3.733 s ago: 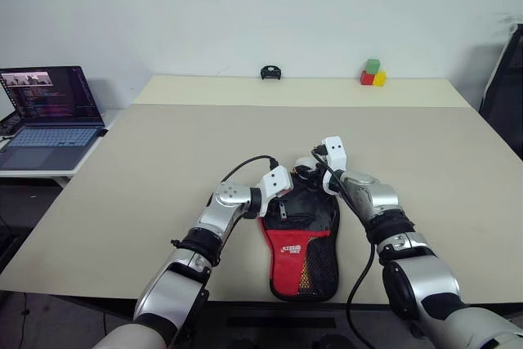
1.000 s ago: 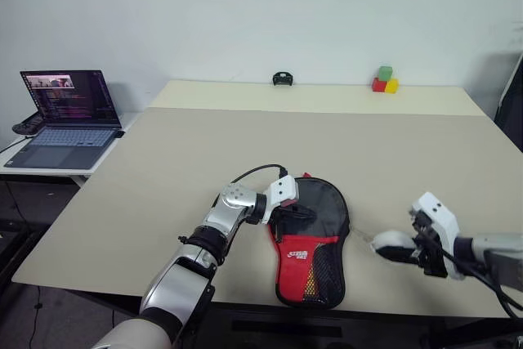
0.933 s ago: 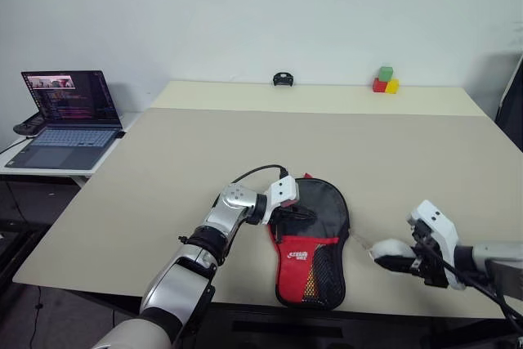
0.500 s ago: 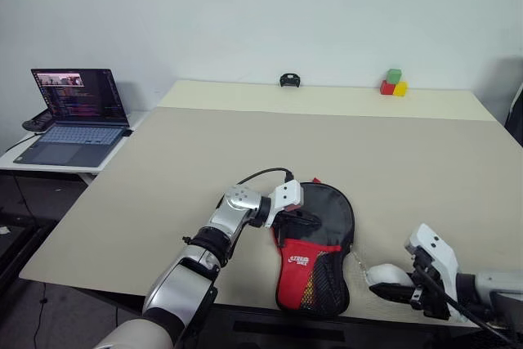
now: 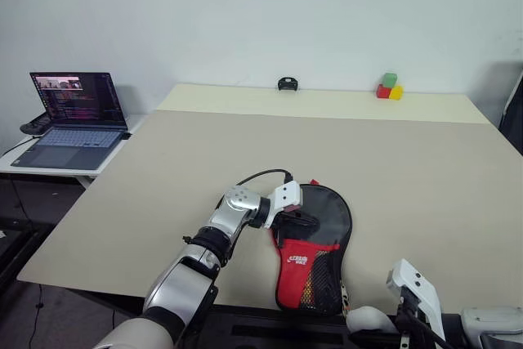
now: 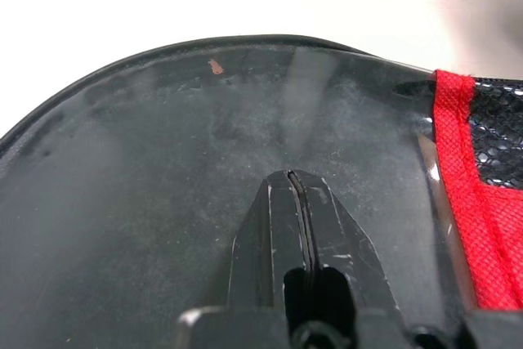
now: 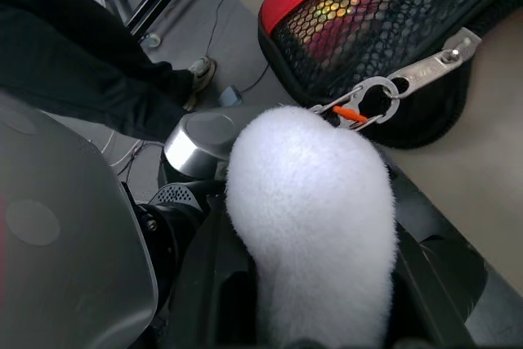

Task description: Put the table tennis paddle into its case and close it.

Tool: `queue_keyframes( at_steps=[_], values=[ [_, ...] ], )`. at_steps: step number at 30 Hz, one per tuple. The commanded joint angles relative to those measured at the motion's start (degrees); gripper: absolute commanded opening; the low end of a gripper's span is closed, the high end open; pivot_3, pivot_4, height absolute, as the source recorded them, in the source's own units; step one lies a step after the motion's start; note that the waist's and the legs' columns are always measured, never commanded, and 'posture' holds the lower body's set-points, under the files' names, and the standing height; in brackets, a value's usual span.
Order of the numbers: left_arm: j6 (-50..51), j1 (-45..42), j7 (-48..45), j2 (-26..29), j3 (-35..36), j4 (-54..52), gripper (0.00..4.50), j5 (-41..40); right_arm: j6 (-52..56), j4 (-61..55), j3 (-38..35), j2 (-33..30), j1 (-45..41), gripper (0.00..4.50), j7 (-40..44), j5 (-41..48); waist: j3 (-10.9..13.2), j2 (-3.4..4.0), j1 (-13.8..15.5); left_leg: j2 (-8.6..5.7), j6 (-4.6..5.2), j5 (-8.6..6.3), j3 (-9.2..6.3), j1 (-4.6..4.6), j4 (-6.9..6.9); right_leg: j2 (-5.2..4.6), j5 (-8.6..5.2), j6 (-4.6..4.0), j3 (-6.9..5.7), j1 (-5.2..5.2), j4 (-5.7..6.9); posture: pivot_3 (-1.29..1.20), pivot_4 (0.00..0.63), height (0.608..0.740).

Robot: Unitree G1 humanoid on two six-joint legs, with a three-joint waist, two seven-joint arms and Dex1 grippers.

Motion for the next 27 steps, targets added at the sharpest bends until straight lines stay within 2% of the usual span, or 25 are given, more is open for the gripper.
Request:
queue_keyframes(
  at_steps=[1, 6, 13, 19, 25, 27],
  values=[
    [2.57, 3.96, -1.06, 0.31, -5.43, 6.84, 0.0, 6.62, -1.65, -4.04, 1.71, -0.82, 2.45, 0.83, 0.11, 7.27, -0.01, 0.0, 0.02, 0.0, -0.01, -0.01, -0.01, 0.0, -0.01, 0.0, -0.04, 0.06, -0.01, 0.01, 0.0, 0.0, 0.15, 0.74],
    [2.61, 3.43, -0.84, -0.62, -5.61, 7.12, 0.0, 6.93, -6.88, -4.21, 7.25, -2.13, 5.12, 0.82, -5.39, 11.99, -0.01, -0.02, 0.19, -0.01, -0.04, -0.03, 0.0, -0.01, 0.0, -0.01, -0.03, 0.04, -0.01, 0.02, -0.01, 0.0, 0.15, 0.74],
    [2.48, 2.84, -1.74, -1.47, -5.65, 7.14, 0.0, 7.59, -13.98, -4.21, 16.37, -4.41, 10.13, 0.82, -10.3, 9.65, -0.03, -0.1, 0.35, -0.02, -0.06, -0.06, -0.01, -0.01, 0.01, -0.01, -0.07, 0.11, -0.03, 0.05, -0.05, 0.0, 0.15, 0.74],
    [2.38, 2.02, -1.8, -1.99, -5.65, 7.72, 0.0, 8.02, -18.31, -4.21, 22.65, -4.95, 8.47, 0.81, -15.21, 10.14, -0.05, -0.14, 0.37, -0.02, -0.08, -0.08, -0.04, 0.02, 0.01, -0.02, -0.2, 0.34, -0.06, 0.08, -0.06, 0.0, 0.15, 0.74],
    [2.06, 1.65, -1.19, -2.23, -5.21, 8.29, 0.0, 8.13, -19.01, -3.9, 23.34, -4.85, 4.48, 0.81, -19.33, 10.47, -0.05, -0.22, 0.4, -0.02, -0.1, -0.09, -0.06, 0.05, 0.02, -0.02, -0.21, 0.34, -0.06, 0.07, -0.08, 0.0, 0.15, 0.74],
    [2.03, 1.69, -0.78, -2.32, -5.06, 8.42, 0.0, 8.13, -19.33, -3.17, 22.39, -5.05, 3.09, 1.55, -19.92, 11.09, -0.05, -0.22, 0.43, -0.02, -0.1, -0.09, -0.06, 0.08, 0.02, -0.03, -0.21, 0.34, -0.06, 0.07, -0.08, 0.0, 0.15, 0.74]
  ],
)
